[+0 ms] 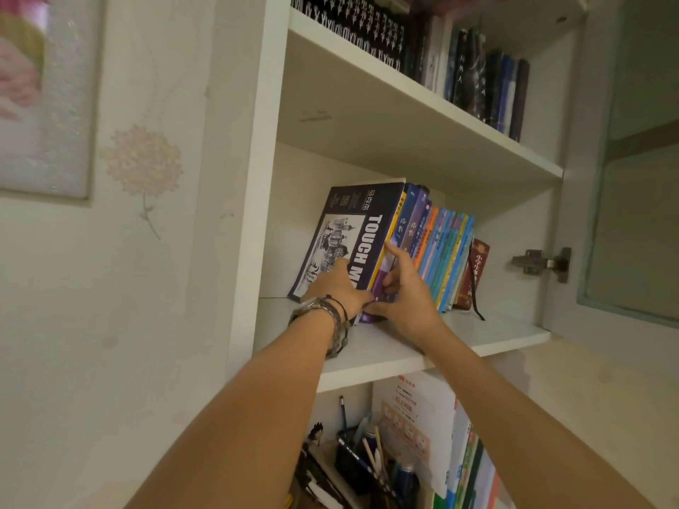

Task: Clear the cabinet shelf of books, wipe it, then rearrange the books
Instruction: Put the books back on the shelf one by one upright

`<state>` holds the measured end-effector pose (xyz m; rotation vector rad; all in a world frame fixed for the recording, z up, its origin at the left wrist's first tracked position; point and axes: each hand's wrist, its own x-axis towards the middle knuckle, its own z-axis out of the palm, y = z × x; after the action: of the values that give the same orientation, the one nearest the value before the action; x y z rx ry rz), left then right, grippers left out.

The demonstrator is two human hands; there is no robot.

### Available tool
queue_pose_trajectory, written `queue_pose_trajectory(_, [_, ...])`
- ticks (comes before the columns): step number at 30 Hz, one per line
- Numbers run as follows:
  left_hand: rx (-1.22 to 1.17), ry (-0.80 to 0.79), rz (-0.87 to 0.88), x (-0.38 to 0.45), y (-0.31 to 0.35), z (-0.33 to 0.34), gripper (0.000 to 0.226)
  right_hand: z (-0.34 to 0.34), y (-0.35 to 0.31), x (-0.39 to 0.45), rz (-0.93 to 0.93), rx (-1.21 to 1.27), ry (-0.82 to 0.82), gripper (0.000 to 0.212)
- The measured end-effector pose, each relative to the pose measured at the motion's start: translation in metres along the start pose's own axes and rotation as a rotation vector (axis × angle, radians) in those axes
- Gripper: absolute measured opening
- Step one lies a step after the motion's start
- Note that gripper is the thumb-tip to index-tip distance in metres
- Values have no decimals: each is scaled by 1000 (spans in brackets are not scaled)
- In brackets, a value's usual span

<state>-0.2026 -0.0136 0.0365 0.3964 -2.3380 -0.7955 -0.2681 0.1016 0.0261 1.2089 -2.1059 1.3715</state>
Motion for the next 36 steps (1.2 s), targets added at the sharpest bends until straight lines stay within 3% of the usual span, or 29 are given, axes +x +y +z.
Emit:
queue_pose_trajectory(10, [-22,-15,-2,9,-3,3,56,2,-2,0,2,-143,28,102])
queue_pose_trajectory(20, [108,22,-5,-9,11,1,50,-44,-10,-53,39,-426,8,46])
queue_pose_trajectory(28, [158,-59,222,-54,40,-14,48,-117,-21,-124,154,-565,25,34])
queue_pose_trajectory(36, [19,-61,486,-142,54,-1,39,-120,-28,-194,152,-490,136,25])
